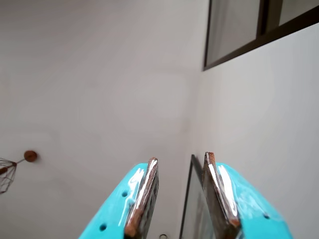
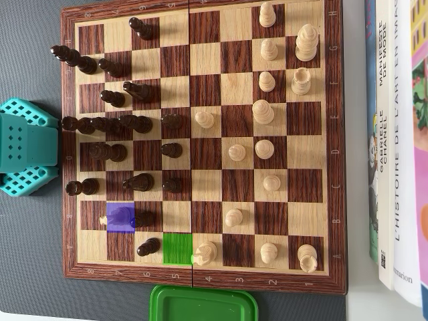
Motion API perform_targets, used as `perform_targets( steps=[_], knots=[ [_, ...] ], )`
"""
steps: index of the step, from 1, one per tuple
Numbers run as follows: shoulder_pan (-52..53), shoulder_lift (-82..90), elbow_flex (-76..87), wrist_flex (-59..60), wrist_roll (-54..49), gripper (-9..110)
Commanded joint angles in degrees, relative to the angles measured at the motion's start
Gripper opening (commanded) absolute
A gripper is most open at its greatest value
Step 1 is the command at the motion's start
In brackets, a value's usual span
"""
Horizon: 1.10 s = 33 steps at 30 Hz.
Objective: Play chess
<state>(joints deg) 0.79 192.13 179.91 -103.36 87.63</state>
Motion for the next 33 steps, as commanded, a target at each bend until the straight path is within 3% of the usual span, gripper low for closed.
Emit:
perform_targets(
  steps=[1, 33],
  knots=[
    [-0.1, -0.4, 1.1, 0.0, 0.4, 14],
    [0.2, -0.5, 1.1, 0.7, -0.2, 14]
  ],
)
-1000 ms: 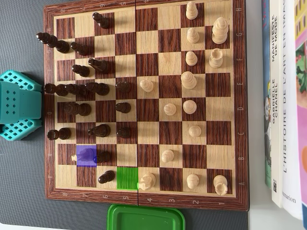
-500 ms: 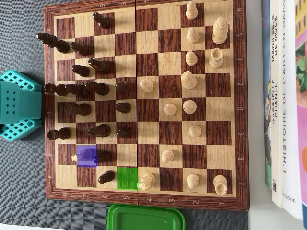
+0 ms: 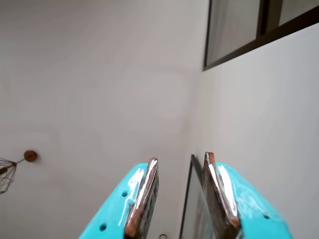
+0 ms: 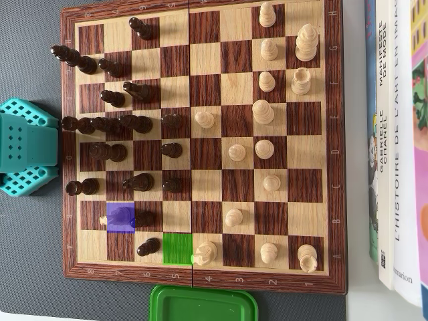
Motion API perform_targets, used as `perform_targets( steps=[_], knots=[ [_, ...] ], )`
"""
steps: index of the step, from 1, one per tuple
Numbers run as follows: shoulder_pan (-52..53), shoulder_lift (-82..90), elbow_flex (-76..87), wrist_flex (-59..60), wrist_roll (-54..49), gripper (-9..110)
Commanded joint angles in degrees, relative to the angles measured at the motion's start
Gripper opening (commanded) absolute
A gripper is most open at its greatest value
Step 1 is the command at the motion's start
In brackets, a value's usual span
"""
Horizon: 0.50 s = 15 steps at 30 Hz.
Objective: Play chess
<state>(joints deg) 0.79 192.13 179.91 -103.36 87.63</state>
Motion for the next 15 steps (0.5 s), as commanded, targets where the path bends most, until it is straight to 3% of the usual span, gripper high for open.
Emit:
perform_targets(
  steps=[1, 15],
  knots=[
    [0.2, -0.5, 1.1, 1.1, -0.2, 14],
    [0.2, -0.4, 1.1, 22.5, -0.3, 14]
  ],
)
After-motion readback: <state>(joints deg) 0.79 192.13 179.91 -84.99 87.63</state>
